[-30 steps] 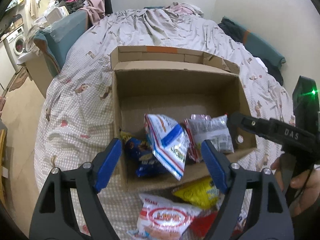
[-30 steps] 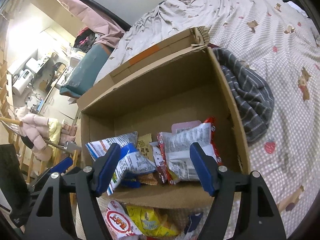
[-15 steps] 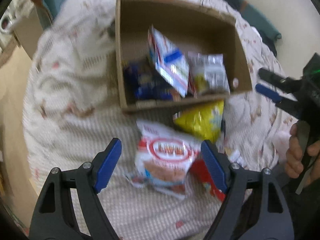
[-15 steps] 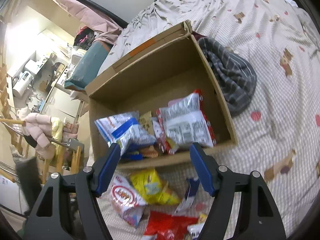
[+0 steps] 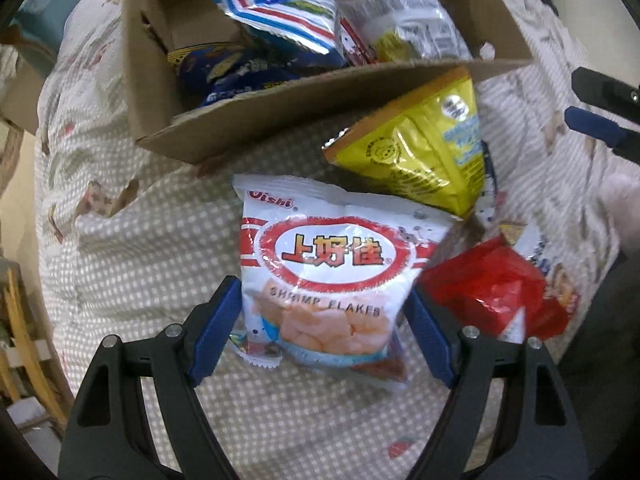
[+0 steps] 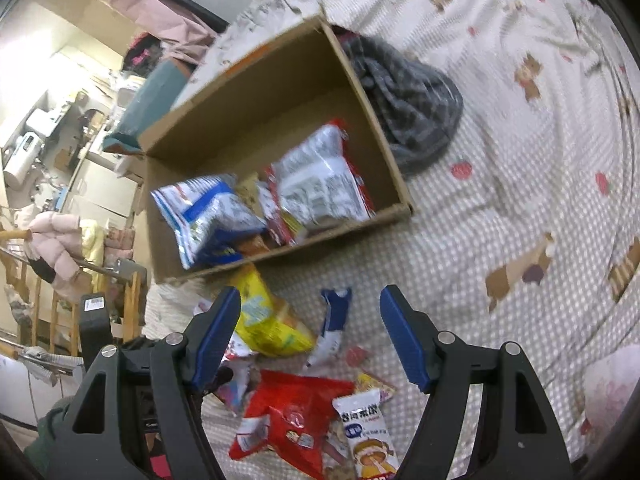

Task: Organize snacks
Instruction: 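Grasp the white Oishi shrimp flakes bag with left tool while right tool approaches blue stick, then grasp the blue-and-white snack stick with the right tool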

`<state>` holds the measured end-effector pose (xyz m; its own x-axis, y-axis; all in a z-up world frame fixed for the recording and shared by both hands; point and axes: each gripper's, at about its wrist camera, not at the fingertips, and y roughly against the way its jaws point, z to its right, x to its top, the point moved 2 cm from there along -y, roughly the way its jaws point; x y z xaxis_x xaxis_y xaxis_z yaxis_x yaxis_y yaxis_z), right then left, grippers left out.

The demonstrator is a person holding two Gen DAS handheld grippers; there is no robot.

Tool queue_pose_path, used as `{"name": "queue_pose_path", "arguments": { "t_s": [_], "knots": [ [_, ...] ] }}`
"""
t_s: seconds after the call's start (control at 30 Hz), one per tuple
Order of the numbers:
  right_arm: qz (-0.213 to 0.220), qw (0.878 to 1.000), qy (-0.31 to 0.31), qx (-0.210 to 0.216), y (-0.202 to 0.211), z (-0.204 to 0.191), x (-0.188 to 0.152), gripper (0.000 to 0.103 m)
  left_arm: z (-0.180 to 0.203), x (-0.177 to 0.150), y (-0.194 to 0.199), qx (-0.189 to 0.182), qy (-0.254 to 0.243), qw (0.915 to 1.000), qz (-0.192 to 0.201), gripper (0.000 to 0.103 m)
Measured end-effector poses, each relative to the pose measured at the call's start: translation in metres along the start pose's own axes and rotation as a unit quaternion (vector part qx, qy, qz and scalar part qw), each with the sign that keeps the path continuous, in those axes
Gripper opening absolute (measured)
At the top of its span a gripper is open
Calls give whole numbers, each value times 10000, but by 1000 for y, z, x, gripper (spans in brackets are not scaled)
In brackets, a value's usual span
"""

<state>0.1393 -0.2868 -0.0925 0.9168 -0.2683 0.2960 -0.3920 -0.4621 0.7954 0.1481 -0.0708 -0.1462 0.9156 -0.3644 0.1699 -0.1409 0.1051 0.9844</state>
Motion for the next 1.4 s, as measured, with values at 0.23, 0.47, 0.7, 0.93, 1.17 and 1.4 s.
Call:
{"name": "queue_pose_path", "arguments": {
  "t_s": [0.23,0.47,0.7,0.93,1.17,1.4],
  "knots": [
    [-622,9976,-284,-103,-36,10,-7,75,11,-2,-10,85,-154,9998,14,65],
    [-1208,9912,-485,-232,-75,19,-15,62,21,-11,3,-32,-174,9998,-35,50],
    [-1473,9871,-236,-573,-95,17,-20,48,2,-27,34,91,518,9984,209,50],
    [-1468,9843,281,-937,-100,5,-29,19,-11,-44,58,69,1055,9927,584,50],
    [-816,9898,370,-1111,-63,4,-27,15,-22,-38,66,173,1264,9879,887,50],
    [-26,9957,54,-926,-16,18,-22,15,-24,-37,74,189,1388,9842,1079,50]
  ]
}}
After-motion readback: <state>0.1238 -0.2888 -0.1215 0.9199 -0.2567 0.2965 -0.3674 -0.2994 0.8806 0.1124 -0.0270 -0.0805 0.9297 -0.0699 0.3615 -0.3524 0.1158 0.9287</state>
